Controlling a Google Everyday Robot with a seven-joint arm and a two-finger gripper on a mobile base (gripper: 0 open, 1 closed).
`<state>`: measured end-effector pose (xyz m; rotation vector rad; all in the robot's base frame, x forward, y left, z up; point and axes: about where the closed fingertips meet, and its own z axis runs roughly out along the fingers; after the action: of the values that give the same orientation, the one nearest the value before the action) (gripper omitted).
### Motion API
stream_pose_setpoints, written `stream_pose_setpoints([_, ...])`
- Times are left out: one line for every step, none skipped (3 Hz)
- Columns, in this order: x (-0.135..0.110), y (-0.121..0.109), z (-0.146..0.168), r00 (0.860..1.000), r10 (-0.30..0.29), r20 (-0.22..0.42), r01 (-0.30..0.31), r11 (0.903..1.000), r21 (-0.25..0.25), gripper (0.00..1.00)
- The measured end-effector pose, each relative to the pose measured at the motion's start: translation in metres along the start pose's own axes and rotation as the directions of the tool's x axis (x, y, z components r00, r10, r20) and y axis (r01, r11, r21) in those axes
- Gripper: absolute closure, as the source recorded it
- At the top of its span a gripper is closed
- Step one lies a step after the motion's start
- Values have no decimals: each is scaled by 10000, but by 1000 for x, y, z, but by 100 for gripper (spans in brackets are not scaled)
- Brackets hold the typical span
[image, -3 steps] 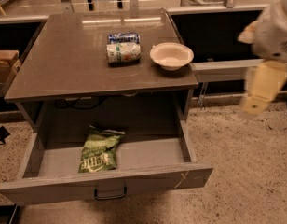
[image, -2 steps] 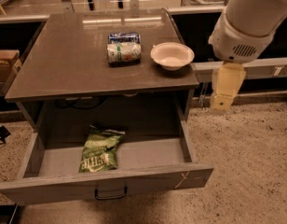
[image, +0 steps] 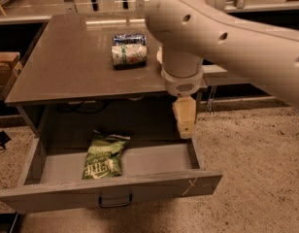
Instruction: Pick green jalapeno chip bag from top drawer and place on counter
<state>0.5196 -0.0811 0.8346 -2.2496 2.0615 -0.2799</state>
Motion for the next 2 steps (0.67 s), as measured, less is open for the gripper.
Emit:
stream_pose_setpoints([-13,-3,3,9985,-544,-41,544,9985,79,0])
stream_pose_setpoints([-80,4,15,9326,-3534,731,3442,9319,1143,0])
